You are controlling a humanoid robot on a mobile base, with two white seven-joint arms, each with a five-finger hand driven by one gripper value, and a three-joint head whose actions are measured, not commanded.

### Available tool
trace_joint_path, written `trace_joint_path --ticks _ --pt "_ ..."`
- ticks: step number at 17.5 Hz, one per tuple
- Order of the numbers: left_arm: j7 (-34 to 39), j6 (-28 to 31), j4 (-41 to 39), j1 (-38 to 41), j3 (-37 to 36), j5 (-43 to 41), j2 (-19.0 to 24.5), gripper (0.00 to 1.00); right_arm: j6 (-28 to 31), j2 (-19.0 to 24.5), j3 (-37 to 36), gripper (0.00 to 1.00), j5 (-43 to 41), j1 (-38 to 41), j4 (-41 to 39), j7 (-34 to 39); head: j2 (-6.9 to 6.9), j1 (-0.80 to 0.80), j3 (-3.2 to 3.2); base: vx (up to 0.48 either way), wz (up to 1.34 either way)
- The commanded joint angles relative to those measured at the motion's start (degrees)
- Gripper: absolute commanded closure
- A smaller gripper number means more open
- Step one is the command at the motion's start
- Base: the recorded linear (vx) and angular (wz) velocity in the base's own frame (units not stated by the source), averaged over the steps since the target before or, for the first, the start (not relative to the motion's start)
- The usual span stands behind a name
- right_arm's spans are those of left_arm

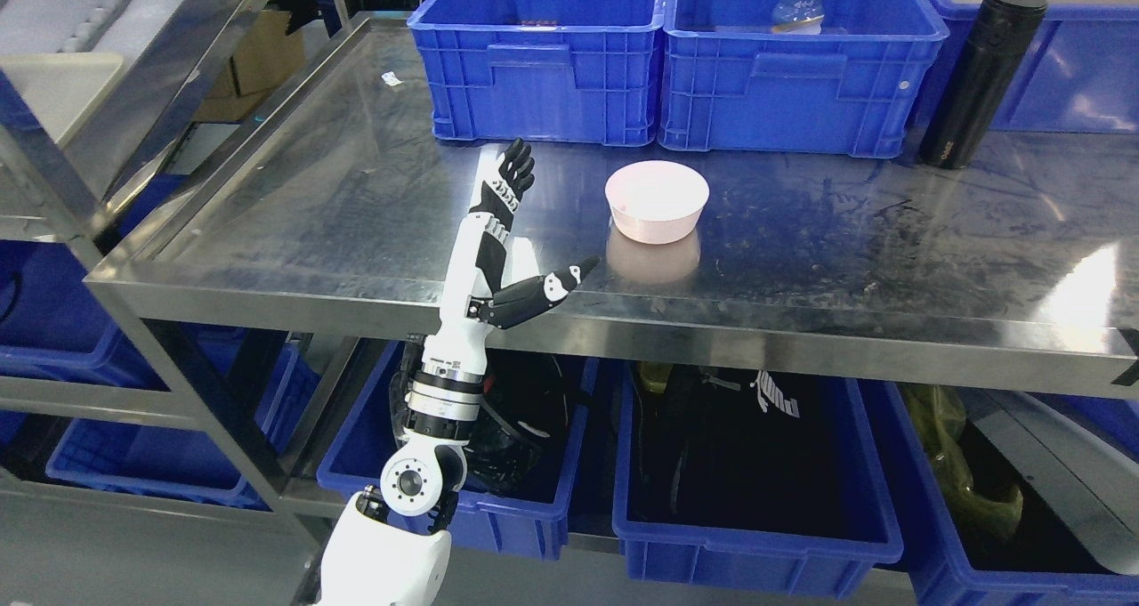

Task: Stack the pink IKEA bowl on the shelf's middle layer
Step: 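Reach the left hand toward the pink bowl on the steel shelf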

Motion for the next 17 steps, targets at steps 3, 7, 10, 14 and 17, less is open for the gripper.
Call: trace_joint_path --ticks 3,7,10,14,17 --pt "-1.6 -0.4 0.0 -1.5 5.0 0.0 1.0 0.00 0.0 -1.0 0.0 0.00 0.0 0.3 -1.0 0.0 0.00 0.00 0.00 0.163 -0.23" --pt "-12.1 0.0 1.2 -7.8 10.3 -0.2 6.2 0.00 0.0 -1.0 0.0 0.00 0.0 0.3 -1.0 0.0 0.00 0.00 0.00 0.075 -0.14" --pt "-22.3 4.5 1.3 -12.1 12.2 -0.2 18.8 0.01 0.0 -1.0 0.0 0.00 0.0 0.2 -1.0 0.0 0.00 0.00 0.00 0.026 -0.03" --pt "-28.1 5.7 1.9 -15.6 12.5 -0.4 21.7 0.02 0.0 -1.0 0.0 0.00 0.0 0.3 -1.0 0.0 0.00 0.00 0.00 0.004 -0.01" --pt "-28.0 5.6 1.9 -15.6 9.9 -1.9 20.5 0.00 0.0 -1.0 0.0 0.00 0.0 0.3 -1.0 0.0 0.00 0.00 0.00 0.000 0.00"
